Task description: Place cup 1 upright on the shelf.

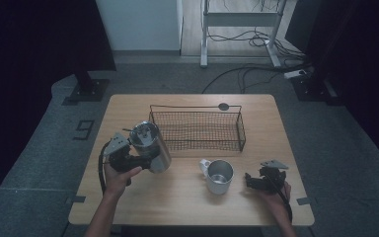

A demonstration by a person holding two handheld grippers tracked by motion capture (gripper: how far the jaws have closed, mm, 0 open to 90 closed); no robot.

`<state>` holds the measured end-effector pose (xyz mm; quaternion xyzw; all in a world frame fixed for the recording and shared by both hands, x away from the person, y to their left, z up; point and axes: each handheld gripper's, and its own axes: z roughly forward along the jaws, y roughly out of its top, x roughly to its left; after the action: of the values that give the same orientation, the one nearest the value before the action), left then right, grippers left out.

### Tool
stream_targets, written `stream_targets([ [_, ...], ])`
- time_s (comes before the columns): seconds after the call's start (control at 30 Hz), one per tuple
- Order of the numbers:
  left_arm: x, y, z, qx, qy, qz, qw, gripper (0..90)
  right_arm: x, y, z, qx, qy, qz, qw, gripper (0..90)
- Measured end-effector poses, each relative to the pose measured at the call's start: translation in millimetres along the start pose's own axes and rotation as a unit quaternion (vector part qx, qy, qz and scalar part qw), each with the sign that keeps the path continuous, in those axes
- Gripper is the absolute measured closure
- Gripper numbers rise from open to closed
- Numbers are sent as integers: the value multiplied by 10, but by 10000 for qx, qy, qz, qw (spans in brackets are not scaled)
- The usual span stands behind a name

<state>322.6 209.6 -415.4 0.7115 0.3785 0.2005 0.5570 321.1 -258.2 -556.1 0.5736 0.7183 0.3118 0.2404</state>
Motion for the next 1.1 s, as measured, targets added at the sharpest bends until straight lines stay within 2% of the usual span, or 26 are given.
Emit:
stream_targets([
  [0.77, 51, 134, 26, -10, 74, 27, 10000, 42, 1, 0, 0, -2, -3, 6, 10000, 40],
  [1.1, 78, 180, 89, 8, 80, 47, 10000, 42, 1, 0, 0, -3, -3, 5, 10000, 40],
])
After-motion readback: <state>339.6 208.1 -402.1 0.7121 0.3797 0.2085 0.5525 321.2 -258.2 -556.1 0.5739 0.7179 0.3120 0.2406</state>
